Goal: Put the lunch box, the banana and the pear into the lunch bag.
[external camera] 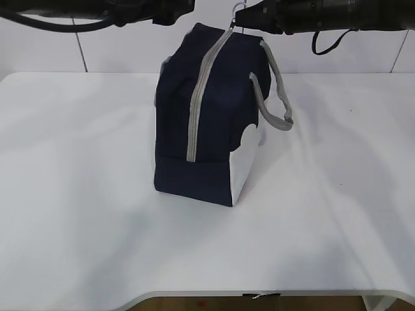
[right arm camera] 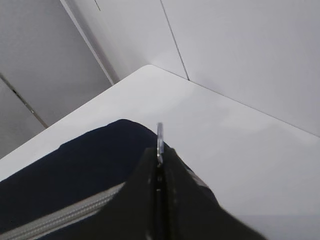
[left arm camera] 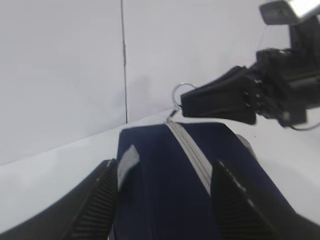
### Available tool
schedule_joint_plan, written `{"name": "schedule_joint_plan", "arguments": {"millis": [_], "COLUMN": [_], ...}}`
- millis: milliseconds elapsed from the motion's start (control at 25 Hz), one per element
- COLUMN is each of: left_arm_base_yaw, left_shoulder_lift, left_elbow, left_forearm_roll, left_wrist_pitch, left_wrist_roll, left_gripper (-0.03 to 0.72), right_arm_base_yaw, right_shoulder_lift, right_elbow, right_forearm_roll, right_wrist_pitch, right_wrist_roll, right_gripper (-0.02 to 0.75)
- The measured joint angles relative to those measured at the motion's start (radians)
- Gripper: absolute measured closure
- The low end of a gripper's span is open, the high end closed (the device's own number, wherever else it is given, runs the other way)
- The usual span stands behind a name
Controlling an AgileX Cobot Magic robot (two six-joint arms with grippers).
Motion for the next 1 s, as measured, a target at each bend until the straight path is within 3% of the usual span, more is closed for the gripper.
{"name": "schedule_joint_plan", "arguments": {"millis": [400,680,1000], "left_arm_base_yaw": [0.036,0.088,0.09], "left_shoulder_lift": [0.194,0.242,0.288], "left_elbow": [-0.242,-0.295,-0.336], "left_forearm_roll": [-0.074,-0.145,-0.192], "left_wrist_pitch": [0.15,0.163,0.177], "left_wrist_roll": [0.0,0.0,0.0], "left_gripper": [0.234,0.234,0.239], "right_arm_base_yaw": [0.0,0.0,0.0], "right_shoulder_lift": [0.0,0.0,0.0], "right_elbow": [0.0,0.0,0.0], "right_forearm_roll": [0.0,0.0,0.0], "right_wrist_pitch": [-0.016,-0.017,-0.02], "right_wrist_roll": [0.0,0.0,0.0], "right_gripper": [0.731,0.731,0.731]}}
